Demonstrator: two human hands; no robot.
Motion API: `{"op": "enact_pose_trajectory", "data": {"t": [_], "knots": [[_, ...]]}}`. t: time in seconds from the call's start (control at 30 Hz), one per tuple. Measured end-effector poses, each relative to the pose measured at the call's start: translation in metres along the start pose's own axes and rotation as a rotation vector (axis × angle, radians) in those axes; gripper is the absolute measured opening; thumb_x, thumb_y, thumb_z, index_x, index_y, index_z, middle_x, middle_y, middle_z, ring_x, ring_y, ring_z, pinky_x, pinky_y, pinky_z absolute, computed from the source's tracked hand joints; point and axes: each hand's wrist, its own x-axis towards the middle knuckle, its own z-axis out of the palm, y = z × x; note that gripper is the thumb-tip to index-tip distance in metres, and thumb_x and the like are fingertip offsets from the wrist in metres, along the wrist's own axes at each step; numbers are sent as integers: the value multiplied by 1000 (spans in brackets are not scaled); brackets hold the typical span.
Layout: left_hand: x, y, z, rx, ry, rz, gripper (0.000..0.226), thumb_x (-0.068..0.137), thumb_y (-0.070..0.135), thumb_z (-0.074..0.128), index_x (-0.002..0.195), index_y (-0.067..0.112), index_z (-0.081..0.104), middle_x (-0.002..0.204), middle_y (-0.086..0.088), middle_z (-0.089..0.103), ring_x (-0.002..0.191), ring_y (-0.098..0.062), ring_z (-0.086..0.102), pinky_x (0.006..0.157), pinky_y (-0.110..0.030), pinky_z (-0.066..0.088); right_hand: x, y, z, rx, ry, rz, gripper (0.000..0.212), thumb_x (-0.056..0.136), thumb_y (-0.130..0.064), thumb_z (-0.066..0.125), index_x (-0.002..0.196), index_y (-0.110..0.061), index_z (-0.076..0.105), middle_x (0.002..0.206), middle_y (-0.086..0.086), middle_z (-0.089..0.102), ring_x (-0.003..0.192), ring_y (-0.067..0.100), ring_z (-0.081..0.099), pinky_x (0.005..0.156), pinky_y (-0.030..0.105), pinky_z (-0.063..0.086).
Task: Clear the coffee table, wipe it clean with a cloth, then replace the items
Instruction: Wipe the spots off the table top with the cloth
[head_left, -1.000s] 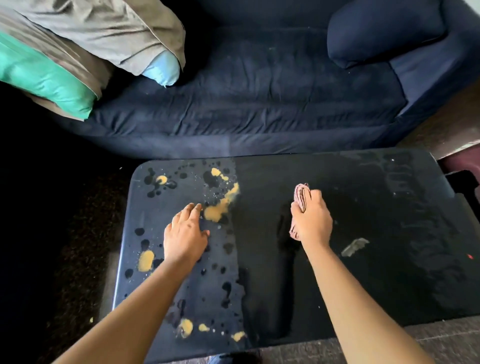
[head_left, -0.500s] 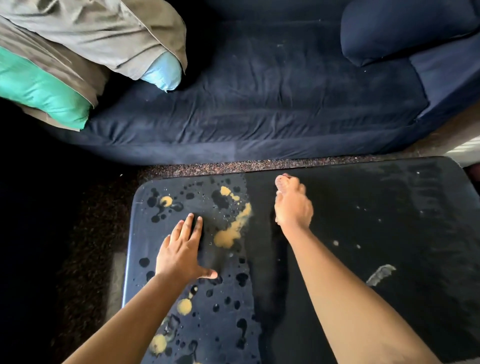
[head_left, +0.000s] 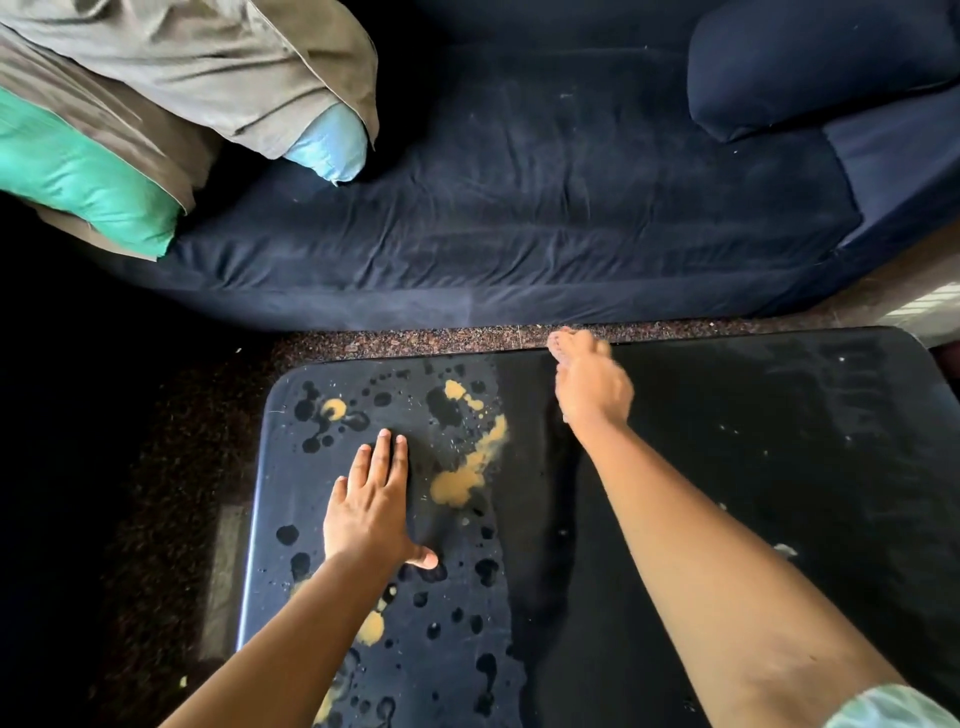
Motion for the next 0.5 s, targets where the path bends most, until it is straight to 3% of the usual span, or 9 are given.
{"op": "enact_pose_trajectory", "data": {"t": [0.13, 0.23, 0.33, 0.4, 0.5], "knots": [[-1, 1, 1, -7, 7, 3, 144, 56, 65, 76, 147, 17, -24, 155, 1, -28, 146, -20, -16, 121, -38, 8, 1, 7, 9, 32, 26, 26, 42, 88, -28, 56, 123, -9, 43, 123, 14, 51, 109, 33, 50, 81, 39, 44], [-1, 0, 0, -6, 7, 5, 144, 57, 66, 75, 147, 17, -25, 155, 1, -28, 146, -20, -16, 120, -38, 8, -6, -10, 12, 115, 25, -178, 41, 83, -24, 59, 119, -7, 50, 120, 13, 52, 109, 32, 49, 86, 39, 43], [-1, 0, -1, -6, 11, 8, 144, 57, 66, 75, 147, 17, -26, 155, 0, -29, 146, -21, -16, 120, -38, 7, -3, -7, 11, -4, 31, -339, 42, 81, -31, 63, 118, -13, 54, 129, 8, 48, 121, 28, 42, 94, 39, 37], [-1, 0, -1, -10, 10, 7, 144, 57, 67, 74, 146, 16, -26, 155, 0, -29, 146, -21, -16, 121, -38, 6, 4, 2, 14, 72, -38, -319, 48, 84, -32, 61, 128, -19, 46, 151, 2, 31, 141, 24, 23, 109, 46, 24], [-1, -2, 0, -12, 20, 13, 144, 57, 67, 74, 146, 16, -26, 155, 0, -29, 146, -21, -17, 121, -38, 6, 7, 2, 22, 229, -173, -235, 65, 93, -28, 49, 149, -24, 18, 160, -2, 8, 147, 18, 6, 116, 48, 8]]}}
